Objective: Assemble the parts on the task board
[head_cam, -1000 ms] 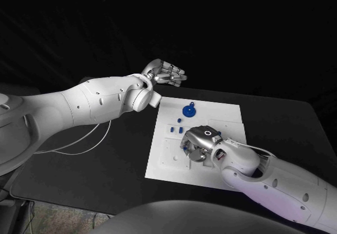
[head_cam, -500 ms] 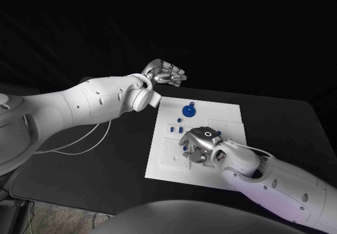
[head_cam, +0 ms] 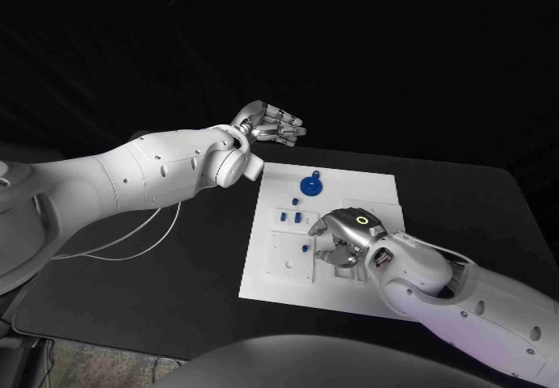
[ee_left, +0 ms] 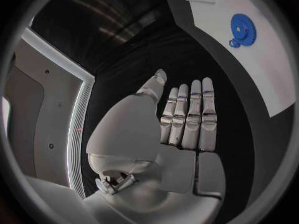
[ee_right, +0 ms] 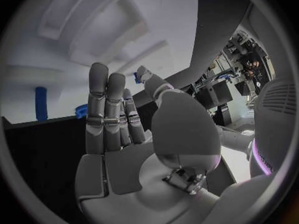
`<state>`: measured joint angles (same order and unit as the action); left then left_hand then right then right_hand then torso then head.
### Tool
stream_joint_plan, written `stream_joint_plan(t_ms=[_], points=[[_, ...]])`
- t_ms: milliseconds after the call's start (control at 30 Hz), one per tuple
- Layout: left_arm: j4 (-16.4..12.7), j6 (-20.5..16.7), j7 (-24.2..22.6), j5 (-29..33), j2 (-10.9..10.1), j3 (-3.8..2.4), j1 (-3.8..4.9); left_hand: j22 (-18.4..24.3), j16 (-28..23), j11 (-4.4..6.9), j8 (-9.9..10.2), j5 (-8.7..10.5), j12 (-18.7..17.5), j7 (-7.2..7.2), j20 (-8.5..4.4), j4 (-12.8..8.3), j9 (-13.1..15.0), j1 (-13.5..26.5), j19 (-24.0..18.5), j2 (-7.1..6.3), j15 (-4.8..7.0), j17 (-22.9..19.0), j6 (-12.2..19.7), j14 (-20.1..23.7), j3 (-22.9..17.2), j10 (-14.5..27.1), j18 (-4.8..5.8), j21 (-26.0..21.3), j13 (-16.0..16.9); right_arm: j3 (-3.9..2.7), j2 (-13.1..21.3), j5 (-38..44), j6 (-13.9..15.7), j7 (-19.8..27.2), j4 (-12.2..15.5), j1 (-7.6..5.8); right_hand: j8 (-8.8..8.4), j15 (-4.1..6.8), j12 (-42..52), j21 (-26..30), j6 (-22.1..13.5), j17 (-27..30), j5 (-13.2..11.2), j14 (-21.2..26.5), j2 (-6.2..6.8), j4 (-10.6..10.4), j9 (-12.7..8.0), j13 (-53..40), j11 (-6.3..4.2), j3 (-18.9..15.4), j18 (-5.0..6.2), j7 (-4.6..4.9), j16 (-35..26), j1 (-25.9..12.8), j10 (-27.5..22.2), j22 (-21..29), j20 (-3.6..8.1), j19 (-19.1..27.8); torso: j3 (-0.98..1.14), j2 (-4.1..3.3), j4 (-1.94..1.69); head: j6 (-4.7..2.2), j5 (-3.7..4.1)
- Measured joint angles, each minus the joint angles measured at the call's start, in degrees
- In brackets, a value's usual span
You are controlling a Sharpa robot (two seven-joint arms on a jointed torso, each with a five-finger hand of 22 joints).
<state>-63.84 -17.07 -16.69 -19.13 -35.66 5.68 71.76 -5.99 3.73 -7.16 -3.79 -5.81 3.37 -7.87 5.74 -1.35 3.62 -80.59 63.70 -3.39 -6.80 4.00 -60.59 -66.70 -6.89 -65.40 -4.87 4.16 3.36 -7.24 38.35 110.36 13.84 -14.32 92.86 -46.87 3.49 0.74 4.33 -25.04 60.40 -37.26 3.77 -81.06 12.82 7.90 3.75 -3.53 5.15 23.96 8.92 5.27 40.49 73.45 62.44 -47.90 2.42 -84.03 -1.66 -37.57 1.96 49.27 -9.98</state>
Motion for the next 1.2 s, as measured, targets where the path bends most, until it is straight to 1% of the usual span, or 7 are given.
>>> stream_joint_plan(t_ms=[200, 300, 400, 600, 733, 867, 1200], points=[[0.0, 0.1, 0.1, 0.0, -0.2, 0.0, -0.02, 0.0, 0.0, 0.0, 0.0, 0.0, 0.0, 0.0, 0.0, 0.0, 0.0, 0.0, 0.0, 0.0, 0.01, 0.0, 0.0, 0.0, 0.0, 0.0, 0.0, 0.0, 0.0, -4.86, 4.0, -2.5, -0.2, -0.4, 2.2, -0.12, 0.0, 0.51, 0.2, 0.0, 0.8, 0.2, 0.9, -0.5, -0.54, -0.5, 0.0, 0.1, -0.82, 2.6, -0.03, 0.8, 1.1, -0.5, 4.0, -1.0, 0.0, 0.0, -0.01, 0.04, 0.03, -0.42, 0.68], [0.2, 0.1, 0.1, 0.0, -0.2, 0.0, -0.1, 0.2, 0.0, 0.0, 0.0, 0.0, 0.0, 0.0, 0.0, 0.1, 0.0, -0.2, 0.0, 0.24, 0.01, 0.0, 0.0, 0.0, 0.1, 0.0, 0.0, 0.0, 0.0, -7.1, 5.6, -4.1, -0.5, -0.5, 2.8, -0.13, 0.0, 0.51, -0.2, -0.2, 1.1, 0.2, 2.0, -0.5, -0.14, -0.2, 0.0, 0.1, -1.06, 4.9, -0.04, 1.0, 1.5, -0.9, 4.7, -1.6, 0.0, 0.0, 0.0, 0.06, 0.06, -0.63, 0.99], [0.4, 0.1, 0.1, 0.0, -0.2, 0.01, -0.21, 0.2, 0.0, 0.0, 0.0, 0.0, 0.0, 0.0, 0.0, 0.1, 0.0, -0.2, 0.0, 0.23, 0.01, 0.0, 0.0, 0.0, 0.1, 0.0, 0.0, 0.0, 0.0, -8.62, 6.8, -5.2, -0.8, -0.5, 2.5, -0.2, 0.0, 0.51, -0.2, -0.4, 1.2, 0.1, 2.4, -0.5, 0.23, 0.1, 0.0, 0.0, -1.06, 6.2, -0.06, 0.84, 1.8, -1.3, 4.7, -2.5, 0.0, 0.0, 0.02, 0.1, 0.07, -0.82, 1.26], [0.6, 0.2, 0.1, 0.0, -0.2, 0.01, -0.33, 0.3, 0.0, 0.0, 0.0, 0.0, 0.0, 0.0, 0.0, 0.1, 0.0, -0.2, 0.0, 0.23, 0.01, 0.0, 0.0, 0.0, 0.1, 0.0, 0.0, 0.0, 0.0, -9.71, 7.6, -6.2, -1.9, -0.5, 0.4, -0.17, 0.0, 0.51, -0.2, -0.5, 1.2, 0.1, 2.4, -0.5, 0.24, 0.3, 0.0, 0.0, -0.54, 4.9, -0.09, 0.8, 1.9, -1.3, 3.5, -3.2, 0.0, 0.0, 0.07, 0.12, 0.08, -1.05, 1.52], [0.6, 0.3, 0.1, 0.0, -0.2, 0.01, -0.37, 0.3, 0.0, 0.0, 0.0, 0.0, 0.0, 0.0, 0.0, 0.1, 0.0, -0.2, 0.0, 0.23, 0.01, 0.0, 0.0, 0.0, 0.1, 0.0, 0.0, 0.0, 0.0, -9.93, 7.4, -6.3, -3.0, -0.7, -1.1, -0.16, -0.01, 0.2, -0.2, 0.1, -1.7, 0.1, 1.5, -0.2, 0.51, 0.3, 0.0, 0.0, -0.06, 1.5, -0.13, -0.3, 1.9, -0.8, 1.3, -3.4, 0.0, 0.0, 0.07, 0.1, 0.07, -1.07, 1.63], [0.7, 0.3, 0.1, 0.0, -0.2, 0.01, -0.39, 0.3, 0.0, 0.0, 0.0, 0.0, 0.0, 0.0, 0.0, 0.1, 0.0, -0.2, 0.0, 0.23, 0.01, 0.0, 0.0, 0.0, 0.1, 0.0, 0.0, 0.0, 0.0, -9.88, 6.6, -6.3, -4.3, -0.8, -2.2, -0.15, -0.01, 0.18, -0.2, 0.7, -2.4, 0.4, 0.9, 0.0, -0.13, 0.0, 0.0, 0.0, 0.24, -0.6, -0.21, -0.65, 1.9, -0.1, 0.3, -3.4, 0.0, 0.0, 0.04, 0.04, 0.02, -1.1, 1.82], [0.8, 0.3, 0.3, 0.0, -0.2, 0.02, -0.46, 0.4, 0.0, 0.0, 0.0, 0.0, 0.0, 0.0, 0.0, 0.1, 0.0, -0.2, 0.0, 0.23, 0.01, 0.0, 0.0, 0.0, 0.1, 0.0, 0.0, 0.0, 0.0, -9.05, 5.4, -6.1, -7.1, -0.9, -3.8, -0.07, -0.01, 0.0, -0.2, 1.1, -1.9, 0.6, 0.9, -0.2, -0.15, 0.1, 0.0, 0.0, -0.24, -0.5, -0.54, -0.14, 2.2, 0.3, 1.3, -3.8, 0.0, 0.0, 0.0, 0.04, -0.05, -1.01, 1.92]])
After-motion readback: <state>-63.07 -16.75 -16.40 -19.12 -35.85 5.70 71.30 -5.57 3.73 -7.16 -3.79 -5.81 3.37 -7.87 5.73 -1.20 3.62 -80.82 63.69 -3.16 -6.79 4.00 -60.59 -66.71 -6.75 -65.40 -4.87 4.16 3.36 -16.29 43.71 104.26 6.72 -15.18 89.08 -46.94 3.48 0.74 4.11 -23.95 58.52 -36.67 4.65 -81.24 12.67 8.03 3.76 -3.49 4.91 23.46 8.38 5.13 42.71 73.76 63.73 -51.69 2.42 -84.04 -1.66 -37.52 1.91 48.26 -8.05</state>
